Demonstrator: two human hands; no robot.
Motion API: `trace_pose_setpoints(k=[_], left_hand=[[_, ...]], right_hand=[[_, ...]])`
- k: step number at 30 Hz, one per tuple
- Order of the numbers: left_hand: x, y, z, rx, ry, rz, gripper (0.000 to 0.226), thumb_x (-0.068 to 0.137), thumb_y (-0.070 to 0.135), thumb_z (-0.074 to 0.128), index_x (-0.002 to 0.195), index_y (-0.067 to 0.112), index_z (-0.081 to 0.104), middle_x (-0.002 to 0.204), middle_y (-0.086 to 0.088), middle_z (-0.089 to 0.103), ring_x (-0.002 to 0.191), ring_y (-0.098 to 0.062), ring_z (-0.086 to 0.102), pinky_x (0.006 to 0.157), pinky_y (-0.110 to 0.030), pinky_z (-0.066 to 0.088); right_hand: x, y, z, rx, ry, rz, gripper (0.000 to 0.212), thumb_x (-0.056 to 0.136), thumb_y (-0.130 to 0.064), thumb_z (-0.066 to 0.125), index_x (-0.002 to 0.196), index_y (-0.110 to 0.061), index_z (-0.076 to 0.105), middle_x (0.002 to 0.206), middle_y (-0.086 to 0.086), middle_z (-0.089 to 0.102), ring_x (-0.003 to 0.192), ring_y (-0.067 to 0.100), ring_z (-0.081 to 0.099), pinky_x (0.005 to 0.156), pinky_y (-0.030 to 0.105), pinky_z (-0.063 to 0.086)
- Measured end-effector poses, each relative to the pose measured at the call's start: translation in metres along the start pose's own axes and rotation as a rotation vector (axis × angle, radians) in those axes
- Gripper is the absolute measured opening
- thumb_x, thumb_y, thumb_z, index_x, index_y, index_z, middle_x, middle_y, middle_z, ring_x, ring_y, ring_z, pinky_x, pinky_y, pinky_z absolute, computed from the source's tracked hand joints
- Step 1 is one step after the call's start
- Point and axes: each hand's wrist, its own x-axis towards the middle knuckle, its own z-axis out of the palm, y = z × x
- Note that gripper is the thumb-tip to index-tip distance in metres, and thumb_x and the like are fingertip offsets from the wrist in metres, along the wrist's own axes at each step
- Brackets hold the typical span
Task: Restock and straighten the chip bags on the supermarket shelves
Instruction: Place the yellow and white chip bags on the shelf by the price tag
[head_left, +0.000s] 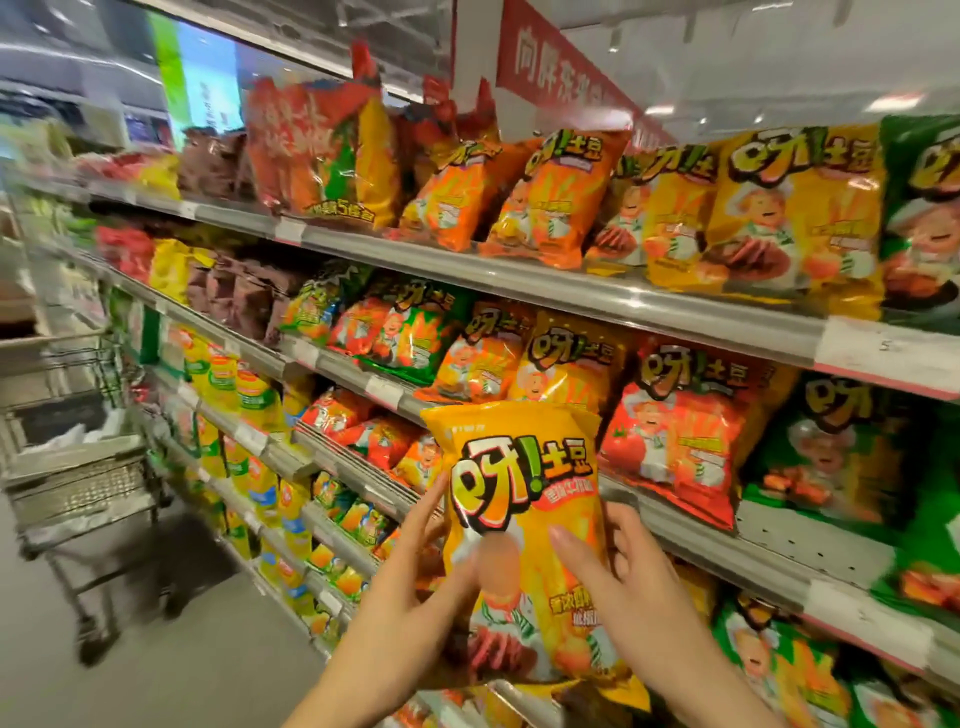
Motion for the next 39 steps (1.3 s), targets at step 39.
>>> trace_pose_setpoints(k=[39], left_hand=[[0.469,-0.17,-0.388,0.14,-0.077,0.046,0.053,0.084,0.072,0.059,0.133,0.067,0.041,0.137,0.028,0.052,0.11,0.014,0.058,0.092,-0.011,0.044]], right_hand=[[0.442,-0.114,0.359,-0.279,0.341,-0.006,0.048,0.079,-0.081,0.051,0.107,-0.044,0.048,0.095,-0.022,0.063,0.078,-0.005,0.062,0.071,0.027,0.047]])
